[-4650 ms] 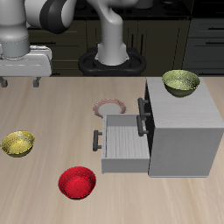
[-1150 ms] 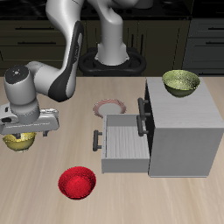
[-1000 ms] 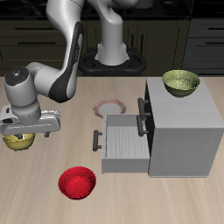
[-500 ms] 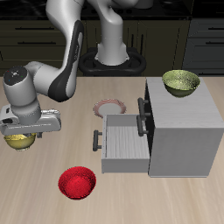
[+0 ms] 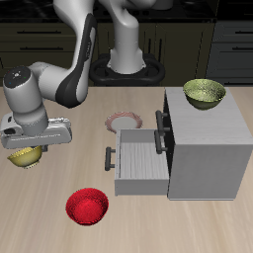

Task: Place the yellow bowl in the bottom drawer of the white cabinet

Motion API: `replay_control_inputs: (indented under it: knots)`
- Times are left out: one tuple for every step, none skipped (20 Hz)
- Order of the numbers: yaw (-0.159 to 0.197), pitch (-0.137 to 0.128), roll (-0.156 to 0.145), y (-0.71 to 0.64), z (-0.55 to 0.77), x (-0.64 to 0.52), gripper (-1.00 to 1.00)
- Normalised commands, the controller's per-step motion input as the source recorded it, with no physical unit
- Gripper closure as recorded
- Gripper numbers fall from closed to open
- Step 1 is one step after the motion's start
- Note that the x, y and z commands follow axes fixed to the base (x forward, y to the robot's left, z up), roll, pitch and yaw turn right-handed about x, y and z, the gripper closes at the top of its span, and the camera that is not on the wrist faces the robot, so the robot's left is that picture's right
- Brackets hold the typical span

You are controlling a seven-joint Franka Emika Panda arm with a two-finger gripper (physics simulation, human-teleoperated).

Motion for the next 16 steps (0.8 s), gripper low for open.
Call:
replay_control_inputs:
  knots:
    - [-0.012, -0.076, 0.039, 0.37, 0.38, 0.07, 1.0]
    - [0.046, -0.074, 0.089, 0.48, 0.36, 0.0, 1.0]
    - [0.048, -0.123, 0.136, 0.85, 0.8, 0.06, 1.0]
    - [-0.1, -0.048, 0.078, 0.38, 0.41, -0.01, 1.0]
    - [0.036, -0.054, 0.1, 0.43, 0.42, 0.02, 1.0]
    - [0.013, -0.048, 0.022, 0.28, 0.34, -0.02, 1.0]
    - [0.021, -0.017, 0.015, 0.26, 0.27, -0.01, 1.0]
    - [0.016, -0.08, 0.169, 0.6, 0.44, -0.05, 1.0]
    - [0.023, -0.043, 0.08, 0.65, 0.6, -0.07, 1.0]
    - [-0.027, -0.087, 0.11, 0.42, 0.4, -0.04, 1.0]
    - [0.006, -0.016, 0.07, 0.4, 0.25, -0.01, 1.0]
    - [0.096, 0.027, 0.037, 0.4, 0.16, 0.01, 1.0]
    - [0.048, -0.023, 0.059, 0.35, 0.21, -0.02, 1.0]
    - [-0.061, -0.048, 0.074, 0.31, 0.25, -0.03, 1.0]
    - [0.086, -0.026, 0.014, 0.26, 0.19, -0.01, 1.0]
    - [0.003, 0.018, 0.08, 0.35, 0.14, -0.03, 1.0]
